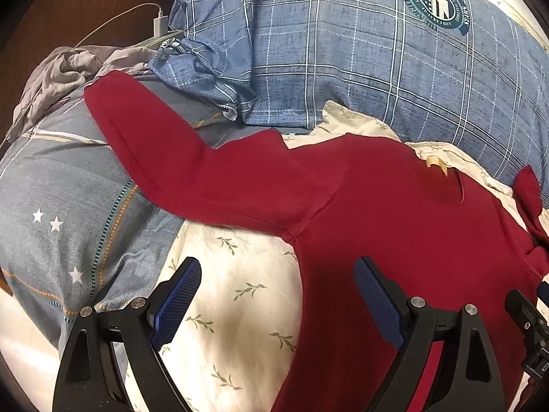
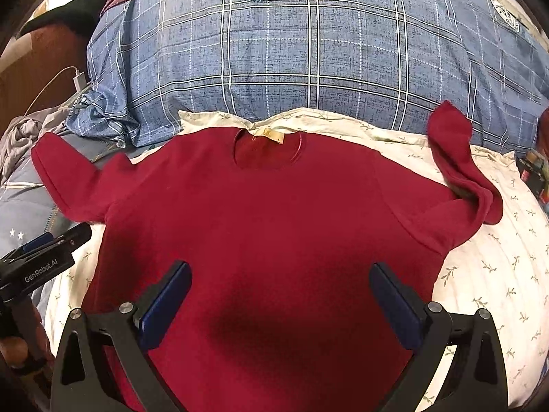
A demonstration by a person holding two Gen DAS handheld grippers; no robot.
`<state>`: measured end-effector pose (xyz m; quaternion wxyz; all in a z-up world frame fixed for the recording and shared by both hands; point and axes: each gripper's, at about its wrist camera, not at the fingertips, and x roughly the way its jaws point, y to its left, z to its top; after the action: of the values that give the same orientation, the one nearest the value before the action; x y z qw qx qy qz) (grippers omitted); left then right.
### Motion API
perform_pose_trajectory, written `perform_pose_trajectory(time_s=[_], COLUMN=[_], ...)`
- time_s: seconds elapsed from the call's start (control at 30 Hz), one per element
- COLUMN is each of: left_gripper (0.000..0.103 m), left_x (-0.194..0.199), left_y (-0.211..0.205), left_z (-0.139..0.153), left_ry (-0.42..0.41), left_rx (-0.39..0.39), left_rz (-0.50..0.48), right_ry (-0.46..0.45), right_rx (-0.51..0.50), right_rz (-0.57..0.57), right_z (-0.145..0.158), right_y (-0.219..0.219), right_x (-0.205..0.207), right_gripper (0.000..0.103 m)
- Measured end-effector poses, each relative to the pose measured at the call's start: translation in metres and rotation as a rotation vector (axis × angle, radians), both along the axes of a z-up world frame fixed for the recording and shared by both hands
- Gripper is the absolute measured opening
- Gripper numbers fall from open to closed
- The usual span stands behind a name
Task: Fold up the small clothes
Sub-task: 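Move the left gripper toward the cuff of the red sleeve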
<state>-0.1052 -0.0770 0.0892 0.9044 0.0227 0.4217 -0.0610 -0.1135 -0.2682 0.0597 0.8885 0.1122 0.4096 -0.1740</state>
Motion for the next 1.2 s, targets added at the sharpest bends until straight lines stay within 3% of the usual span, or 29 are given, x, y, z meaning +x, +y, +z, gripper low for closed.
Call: perform_pose_trajectory(time_s=[1.2], left_gripper=[0.091], left_x=[0.011], left_y=[-0.031], left_z=[-0.013], left_ry=[0.017], left_rx=[0.025], left_rz=[-0.068], right_ry=[0.039], right_rx=[0.046], right_rz=[-0.114], right_z=[-0.030], right_y=[-0.036], right_x=[0.008], right_gripper=[0.103])
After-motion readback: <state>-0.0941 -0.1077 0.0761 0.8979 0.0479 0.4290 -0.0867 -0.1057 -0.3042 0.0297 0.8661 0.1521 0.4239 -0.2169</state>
